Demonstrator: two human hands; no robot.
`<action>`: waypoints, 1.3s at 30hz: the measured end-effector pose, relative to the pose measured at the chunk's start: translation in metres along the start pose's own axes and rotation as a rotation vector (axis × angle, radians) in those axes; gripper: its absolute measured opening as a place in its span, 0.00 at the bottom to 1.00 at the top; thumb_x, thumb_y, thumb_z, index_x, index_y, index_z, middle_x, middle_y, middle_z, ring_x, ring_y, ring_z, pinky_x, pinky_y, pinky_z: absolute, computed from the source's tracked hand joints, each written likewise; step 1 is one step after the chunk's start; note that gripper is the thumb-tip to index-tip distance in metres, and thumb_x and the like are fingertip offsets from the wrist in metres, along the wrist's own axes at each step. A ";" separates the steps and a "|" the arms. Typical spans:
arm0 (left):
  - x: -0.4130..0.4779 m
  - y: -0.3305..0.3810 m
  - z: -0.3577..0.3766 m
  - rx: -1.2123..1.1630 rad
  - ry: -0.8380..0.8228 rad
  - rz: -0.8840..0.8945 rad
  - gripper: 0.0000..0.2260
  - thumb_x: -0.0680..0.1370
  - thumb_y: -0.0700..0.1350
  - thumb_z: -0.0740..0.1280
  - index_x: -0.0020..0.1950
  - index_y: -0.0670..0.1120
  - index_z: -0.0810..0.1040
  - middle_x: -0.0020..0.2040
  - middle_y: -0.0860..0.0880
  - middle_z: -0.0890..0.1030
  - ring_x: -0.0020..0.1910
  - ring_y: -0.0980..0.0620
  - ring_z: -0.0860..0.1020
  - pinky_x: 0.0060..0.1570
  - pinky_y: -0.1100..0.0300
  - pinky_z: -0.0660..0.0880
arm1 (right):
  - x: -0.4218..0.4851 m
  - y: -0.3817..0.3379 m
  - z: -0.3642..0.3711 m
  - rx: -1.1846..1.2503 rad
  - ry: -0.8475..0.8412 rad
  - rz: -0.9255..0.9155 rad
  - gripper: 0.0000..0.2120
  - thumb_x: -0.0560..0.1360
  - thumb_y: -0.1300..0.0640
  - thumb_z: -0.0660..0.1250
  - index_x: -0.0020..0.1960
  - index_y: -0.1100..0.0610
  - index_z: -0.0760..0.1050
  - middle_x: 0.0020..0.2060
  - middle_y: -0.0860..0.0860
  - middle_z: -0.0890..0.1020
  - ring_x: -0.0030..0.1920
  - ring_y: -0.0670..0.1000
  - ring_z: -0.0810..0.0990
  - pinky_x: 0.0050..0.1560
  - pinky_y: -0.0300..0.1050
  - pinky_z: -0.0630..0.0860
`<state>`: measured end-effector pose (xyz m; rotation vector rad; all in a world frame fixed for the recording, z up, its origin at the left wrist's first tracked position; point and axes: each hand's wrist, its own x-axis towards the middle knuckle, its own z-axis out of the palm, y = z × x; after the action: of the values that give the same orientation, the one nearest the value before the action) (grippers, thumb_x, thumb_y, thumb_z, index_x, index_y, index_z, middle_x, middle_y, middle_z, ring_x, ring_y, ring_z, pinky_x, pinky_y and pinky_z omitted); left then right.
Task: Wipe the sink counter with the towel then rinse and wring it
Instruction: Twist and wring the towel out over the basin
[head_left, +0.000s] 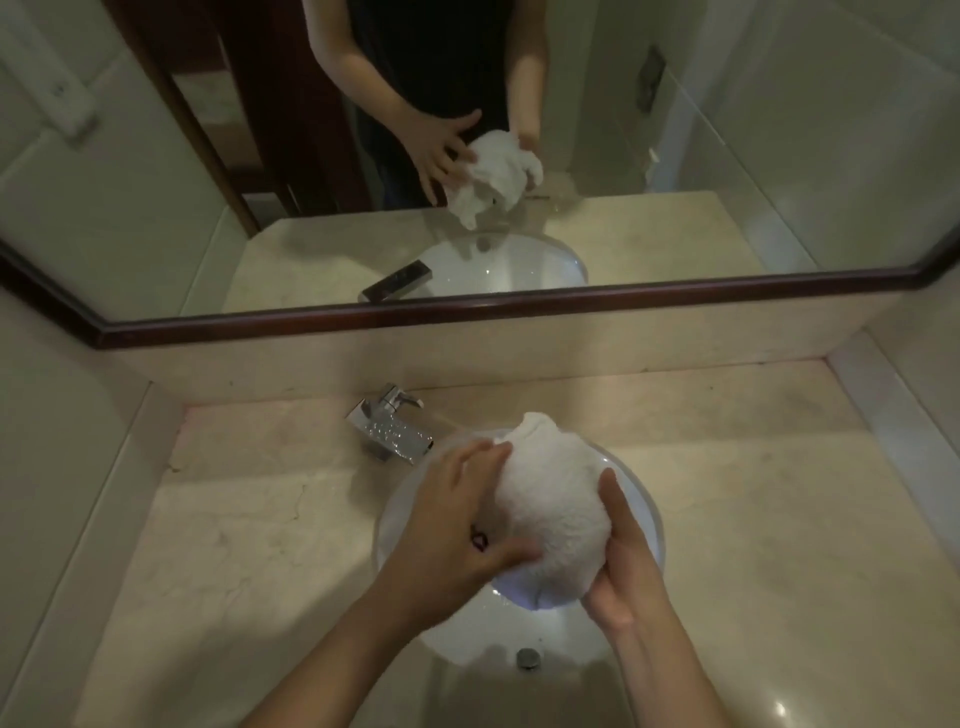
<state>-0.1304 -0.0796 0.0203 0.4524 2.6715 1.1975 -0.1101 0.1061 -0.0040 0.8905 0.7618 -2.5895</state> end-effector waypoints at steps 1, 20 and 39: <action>-0.001 0.009 0.001 -0.015 -0.064 0.003 0.49 0.65 0.70 0.75 0.80 0.58 0.58 0.77 0.62 0.59 0.76 0.61 0.59 0.76 0.56 0.63 | -0.002 -0.004 0.002 0.038 -0.027 0.021 0.35 0.71 0.40 0.72 0.72 0.59 0.75 0.64 0.64 0.83 0.63 0.67 0.83 0.54 0.65 0.84; 0.076 0.047 -0.037 0.075 -0.508 -0.267 0.58 0.66 0.53 0.83 0.82 0.61 0.44 0.77 0.56 0.67 0.70 0.62 0.67 0.57 0.81 0.66 | 0.019 -0.131 -0.002 -1.214 -0.122 -0.248 0.73 0.46 0.27 0.83 0.83 0.41 0.52 0.80 0.45 0.63 0.79 0.51 0.65 0.75 0.51 0.68; 0.094 0.047 -0.056 -0.033 -0.173 -0.192 0.58 0.59 0.55 0.84 0.79 0.67 0.50 0.73 0.54 0.71 0.72 0.54 0.70 0.73 0.52 0.69 | 0.036 -0.093 0.023 -1.638 -0.245 -0.641 0.29 0.60 0.40 0.82 0.54 0.42 0.73 0.47 0.40 0.83 0.45 0.44 0.83 0.42 0.44 0.79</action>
<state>-0.2250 -0.0571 0.0889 0.2729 2.4806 1.0927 -0.1888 0.1652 0.0248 -0.2430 2.6219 -1.3469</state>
